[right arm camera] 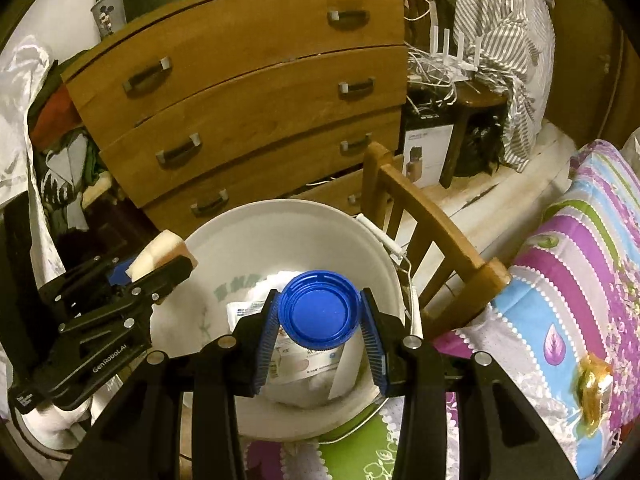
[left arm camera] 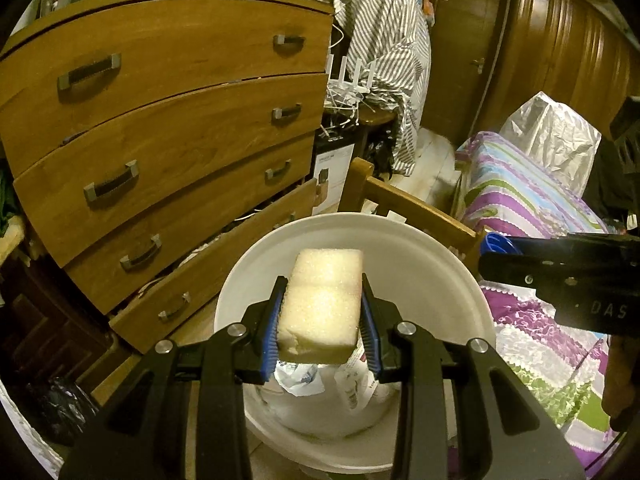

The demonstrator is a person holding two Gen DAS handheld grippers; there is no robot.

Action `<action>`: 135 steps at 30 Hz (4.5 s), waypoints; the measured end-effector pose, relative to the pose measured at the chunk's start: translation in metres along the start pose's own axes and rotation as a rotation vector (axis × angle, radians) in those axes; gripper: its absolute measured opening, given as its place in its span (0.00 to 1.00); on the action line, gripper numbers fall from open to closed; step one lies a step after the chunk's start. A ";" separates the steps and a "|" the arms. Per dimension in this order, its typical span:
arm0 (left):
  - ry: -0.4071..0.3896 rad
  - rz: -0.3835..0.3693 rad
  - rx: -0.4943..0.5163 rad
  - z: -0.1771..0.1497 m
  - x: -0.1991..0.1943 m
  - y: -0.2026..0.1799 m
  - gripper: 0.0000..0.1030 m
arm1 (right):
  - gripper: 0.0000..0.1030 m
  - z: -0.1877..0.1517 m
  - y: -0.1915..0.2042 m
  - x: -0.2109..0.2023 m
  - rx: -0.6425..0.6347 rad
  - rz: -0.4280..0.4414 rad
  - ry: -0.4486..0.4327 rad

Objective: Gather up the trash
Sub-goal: 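Carry the sponge and blue cap with both grippers over the white basin, then open both grippers to drop the sponge and cap into the basin, then move both grippers back from the basin to the items on the bed, then grasp the white knotted cloth with the left gripper while the right gripper grasps the gold package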

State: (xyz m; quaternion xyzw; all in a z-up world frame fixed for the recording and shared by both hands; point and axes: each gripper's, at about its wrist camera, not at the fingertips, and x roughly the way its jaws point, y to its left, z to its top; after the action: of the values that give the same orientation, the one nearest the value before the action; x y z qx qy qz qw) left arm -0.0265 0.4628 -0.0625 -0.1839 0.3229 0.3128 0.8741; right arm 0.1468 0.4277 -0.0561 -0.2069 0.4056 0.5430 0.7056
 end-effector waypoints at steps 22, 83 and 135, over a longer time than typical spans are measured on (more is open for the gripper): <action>-0.008 0.047 -0.012 -0.005 0.006 0.007 0.76 | 0.63 -0.004 -0.010 -0.004 0.024 0.012 -0.035; 0.292 -0.534 0.502 -0.165 0.045 -0.539 0.94 | 0.82 -0.579 -0.273 -0.301 0.717 -0.333 -0.342; 0.386 -0.710 0.996 -0.171 0.069 -0.592 0.60 | 0.63 -0.486 -0.421 -0.270 0.670 -0.334 0.022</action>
State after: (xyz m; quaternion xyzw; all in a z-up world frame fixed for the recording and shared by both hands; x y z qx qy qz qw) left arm 0.3321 -0.0334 -0.1618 0.0954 0.5005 -0.2219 0.8313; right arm 0.3496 -0.2261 -0.1881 -0.0337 0.5291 0.2556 0.8085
